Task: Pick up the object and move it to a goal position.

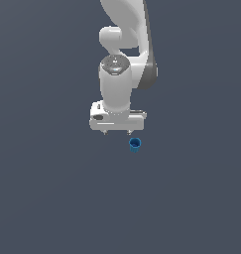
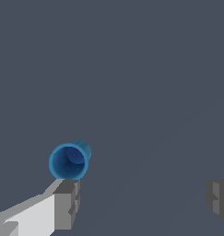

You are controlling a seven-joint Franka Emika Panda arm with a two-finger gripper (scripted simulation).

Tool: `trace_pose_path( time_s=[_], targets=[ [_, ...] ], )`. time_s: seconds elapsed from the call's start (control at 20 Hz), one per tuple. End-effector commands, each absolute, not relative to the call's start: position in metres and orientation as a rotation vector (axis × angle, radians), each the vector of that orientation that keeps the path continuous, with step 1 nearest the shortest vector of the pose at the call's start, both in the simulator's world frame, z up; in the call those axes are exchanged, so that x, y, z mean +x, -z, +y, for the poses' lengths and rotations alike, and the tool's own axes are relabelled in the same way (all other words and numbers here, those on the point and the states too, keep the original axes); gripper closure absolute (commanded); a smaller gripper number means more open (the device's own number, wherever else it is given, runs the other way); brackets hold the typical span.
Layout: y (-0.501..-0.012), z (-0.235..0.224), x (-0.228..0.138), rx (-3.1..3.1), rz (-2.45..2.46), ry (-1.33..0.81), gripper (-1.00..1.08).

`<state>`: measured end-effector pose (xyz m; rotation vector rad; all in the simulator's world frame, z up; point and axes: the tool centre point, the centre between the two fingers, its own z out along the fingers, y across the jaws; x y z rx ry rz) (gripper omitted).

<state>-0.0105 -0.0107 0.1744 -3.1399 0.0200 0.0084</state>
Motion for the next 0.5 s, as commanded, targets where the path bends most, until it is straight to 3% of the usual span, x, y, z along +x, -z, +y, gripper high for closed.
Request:
trace_pose_path(
  time_s=[0.0,0.45],
  targets=[
    [-0.174,-0.011,-0.011,-3.14,0.02,-0.008,-0.92],
    [-0.158,-0.023,-0.017,-3.141,0.025,-0.082,-0.92]
  ],
)
